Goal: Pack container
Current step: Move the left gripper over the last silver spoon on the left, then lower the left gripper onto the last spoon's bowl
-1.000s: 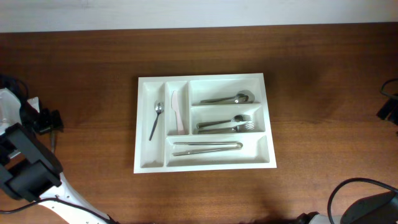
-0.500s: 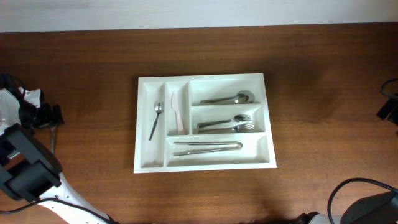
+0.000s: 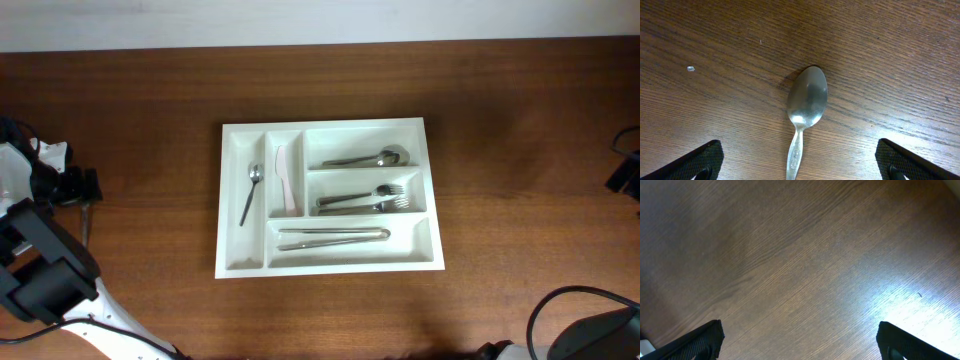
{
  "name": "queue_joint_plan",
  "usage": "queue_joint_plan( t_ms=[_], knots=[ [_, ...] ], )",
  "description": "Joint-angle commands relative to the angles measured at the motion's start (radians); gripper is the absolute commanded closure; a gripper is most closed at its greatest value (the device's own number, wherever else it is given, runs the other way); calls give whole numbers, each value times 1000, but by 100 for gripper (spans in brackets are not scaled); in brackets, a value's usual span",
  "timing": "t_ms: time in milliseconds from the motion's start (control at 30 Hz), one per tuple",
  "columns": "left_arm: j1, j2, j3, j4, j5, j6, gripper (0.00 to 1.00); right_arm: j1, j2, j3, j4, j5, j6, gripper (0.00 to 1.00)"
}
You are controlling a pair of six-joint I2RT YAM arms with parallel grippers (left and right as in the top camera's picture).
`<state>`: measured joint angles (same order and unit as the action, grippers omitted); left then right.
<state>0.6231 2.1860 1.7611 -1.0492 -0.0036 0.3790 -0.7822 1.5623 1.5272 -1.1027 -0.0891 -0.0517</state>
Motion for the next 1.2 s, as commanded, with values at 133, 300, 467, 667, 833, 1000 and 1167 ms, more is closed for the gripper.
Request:
queue_joint_plan(
  t_ms=[133, 300, 467, 667, 833, 1000, 1167],
  knots=[
    [3, -19, -8, 21, -3, 21, 1, -3, -3, -2, 0, -9, 8, 1],
    [3, -2, -9, 16, -4, 39, 1, -3, -3, -2, 0, -9, 8, 1],
    [3, 4, -9, 17, -4, 40, 1, -3, -3, -2, 0, -9, 8, 1],
    [3, 8, -24, 17, -19, 43, 1, -3, -3, -2, 0, -9, 8, 1],
    [3, 8, -81, 19, -22, 85, 1, -3, -3, -2, 0, -9, 8, 1],
    [3, 8, -124, 44, -22, 87, 1, -3, -3, -2, 0, -9, 8, 1],
    [3, 8, -124, 46, -23, 87, 1, -3, -3, -2, 0, -9, 8, 1]
  ],
)
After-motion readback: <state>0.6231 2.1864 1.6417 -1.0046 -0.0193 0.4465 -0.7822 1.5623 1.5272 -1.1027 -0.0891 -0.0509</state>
